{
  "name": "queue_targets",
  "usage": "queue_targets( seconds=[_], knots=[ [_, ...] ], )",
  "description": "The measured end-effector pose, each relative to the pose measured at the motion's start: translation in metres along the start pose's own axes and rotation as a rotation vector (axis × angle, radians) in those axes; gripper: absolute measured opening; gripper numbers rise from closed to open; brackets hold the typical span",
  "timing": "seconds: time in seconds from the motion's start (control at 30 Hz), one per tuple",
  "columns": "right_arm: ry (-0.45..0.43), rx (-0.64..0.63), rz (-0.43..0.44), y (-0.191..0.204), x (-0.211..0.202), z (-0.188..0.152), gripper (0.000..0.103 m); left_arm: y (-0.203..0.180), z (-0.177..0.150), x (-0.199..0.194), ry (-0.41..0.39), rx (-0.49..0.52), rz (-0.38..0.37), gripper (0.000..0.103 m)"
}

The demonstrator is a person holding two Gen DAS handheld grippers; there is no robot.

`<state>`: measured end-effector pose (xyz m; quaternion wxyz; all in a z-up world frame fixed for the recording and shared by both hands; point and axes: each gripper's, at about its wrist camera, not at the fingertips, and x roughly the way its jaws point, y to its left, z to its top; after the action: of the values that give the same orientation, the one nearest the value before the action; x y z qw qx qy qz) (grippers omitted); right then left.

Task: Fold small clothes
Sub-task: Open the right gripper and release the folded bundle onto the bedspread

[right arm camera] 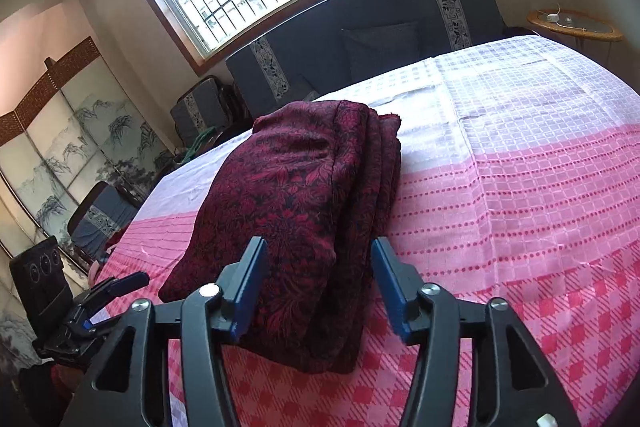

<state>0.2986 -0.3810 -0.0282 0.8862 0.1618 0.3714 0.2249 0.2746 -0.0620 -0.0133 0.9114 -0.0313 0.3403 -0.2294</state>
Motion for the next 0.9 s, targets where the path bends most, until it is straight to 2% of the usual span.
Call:
queue_targets(
  seconds=[0.03,0.27,0.4,0.6,0.9],
  knots=[
    [0.0,0.002,0.002,0.001,0.001,-0.002,0.073,0.0,0.003,0.0,-0.001,0.006,0.025,0.086],
    [0.015,0.036,-0.034,-0.007,0.011,0.006,0.074,-0.006,0.011,0.021,-0.023,0.101,0.179,0.094],
    [0.052,0.068,-0.025,-0.015,0.027,0.013,0.075,-0.009,0.014,0.035,-0.016,0.147,0.231,0.096],
    [0.103,0.101,-0.006,-0.024,0.054,0.012,0.076,-0.004,0.019,0.054,0.006,0.183,0.253,0.096],
    [0.145,0.111,0.035,-0.03,0.076,0.016,0.078,0.011,0.029,0.072,0.015,0.162,0.247,0.096]
  ],
)
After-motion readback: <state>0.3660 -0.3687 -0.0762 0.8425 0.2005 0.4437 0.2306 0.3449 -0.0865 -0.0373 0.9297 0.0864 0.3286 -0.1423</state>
